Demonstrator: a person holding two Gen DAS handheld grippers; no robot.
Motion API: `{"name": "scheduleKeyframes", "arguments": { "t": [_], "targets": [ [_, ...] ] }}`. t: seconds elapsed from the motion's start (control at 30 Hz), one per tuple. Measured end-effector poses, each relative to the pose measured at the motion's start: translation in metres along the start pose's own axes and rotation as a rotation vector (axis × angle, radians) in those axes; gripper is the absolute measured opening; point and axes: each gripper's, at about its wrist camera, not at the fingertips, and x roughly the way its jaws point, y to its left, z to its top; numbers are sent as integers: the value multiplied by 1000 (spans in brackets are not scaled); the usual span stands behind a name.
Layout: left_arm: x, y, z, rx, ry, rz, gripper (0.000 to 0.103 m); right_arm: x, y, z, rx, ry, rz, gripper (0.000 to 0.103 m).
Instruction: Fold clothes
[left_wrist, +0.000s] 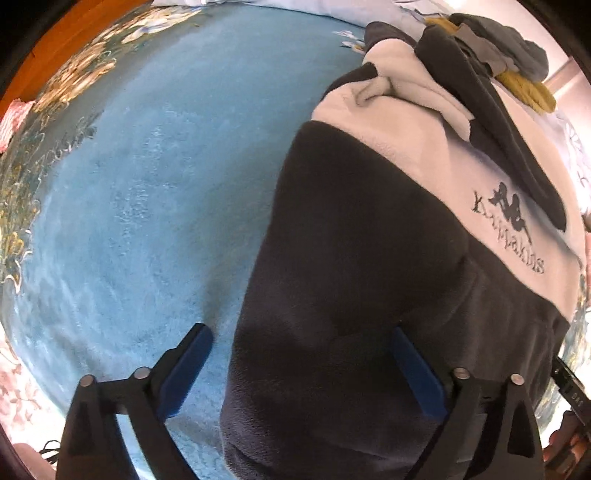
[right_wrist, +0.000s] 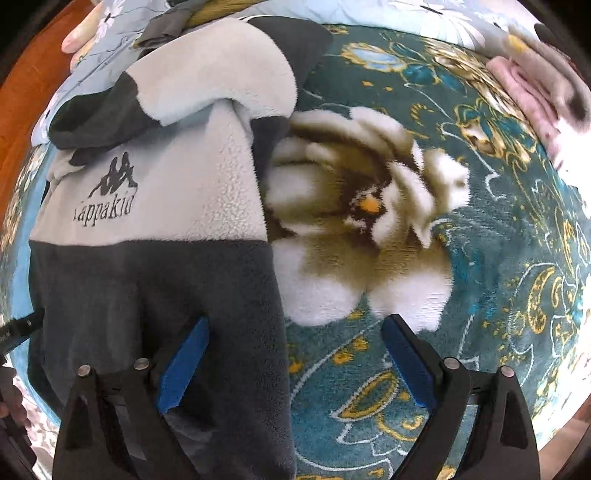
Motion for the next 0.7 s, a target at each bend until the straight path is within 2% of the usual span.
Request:
{"name": "scheduleKeyframes", "arguments": {
  "t": [0.13,0.53,0.7],
  "targets": [
    [2,5,0,-28,16,-7,103,3,3,0,-4,5,0,102],
    [3,21,-6,-66,33,-12,103,4,7,-6,31,-37,-22,103],
    [0,28,-13,-71,12,-15,103,1,9,-13,27,-79,-30,103]
  ]
}}
